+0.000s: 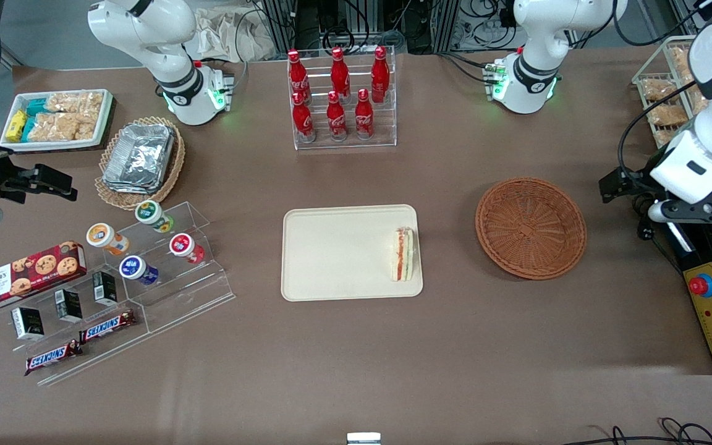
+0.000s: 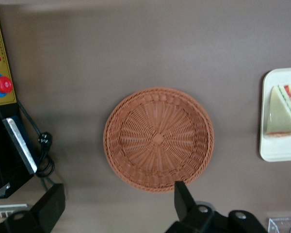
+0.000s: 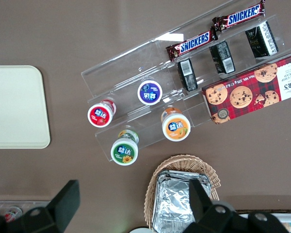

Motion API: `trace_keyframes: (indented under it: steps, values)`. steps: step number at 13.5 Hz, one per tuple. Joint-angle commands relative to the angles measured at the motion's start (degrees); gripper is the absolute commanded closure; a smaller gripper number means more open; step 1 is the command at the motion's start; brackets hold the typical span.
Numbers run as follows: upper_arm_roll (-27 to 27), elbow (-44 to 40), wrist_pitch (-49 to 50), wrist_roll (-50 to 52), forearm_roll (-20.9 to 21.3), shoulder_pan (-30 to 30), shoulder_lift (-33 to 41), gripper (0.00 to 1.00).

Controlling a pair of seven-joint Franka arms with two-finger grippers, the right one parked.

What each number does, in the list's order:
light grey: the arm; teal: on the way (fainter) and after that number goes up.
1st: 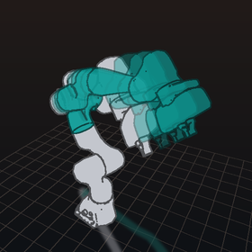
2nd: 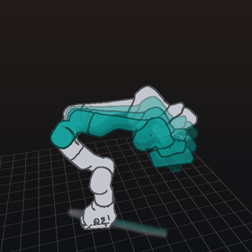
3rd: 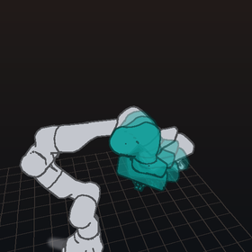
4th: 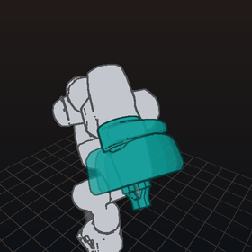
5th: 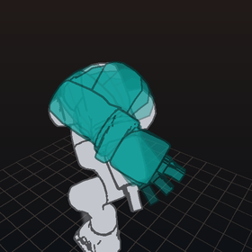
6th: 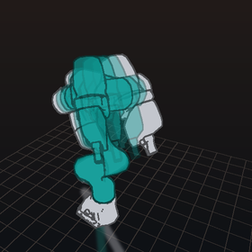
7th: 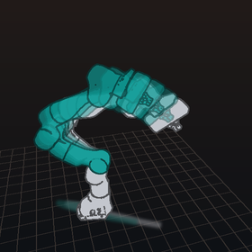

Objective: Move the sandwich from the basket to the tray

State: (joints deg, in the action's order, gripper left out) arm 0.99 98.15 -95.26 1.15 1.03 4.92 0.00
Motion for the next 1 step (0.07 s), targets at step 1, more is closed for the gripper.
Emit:
trace_keyframes:
  steps: [1]
  values:
    - [-0.5, -2.3, 2.2, -1.4, 0.2, -0.5, -1.2, 0.00]
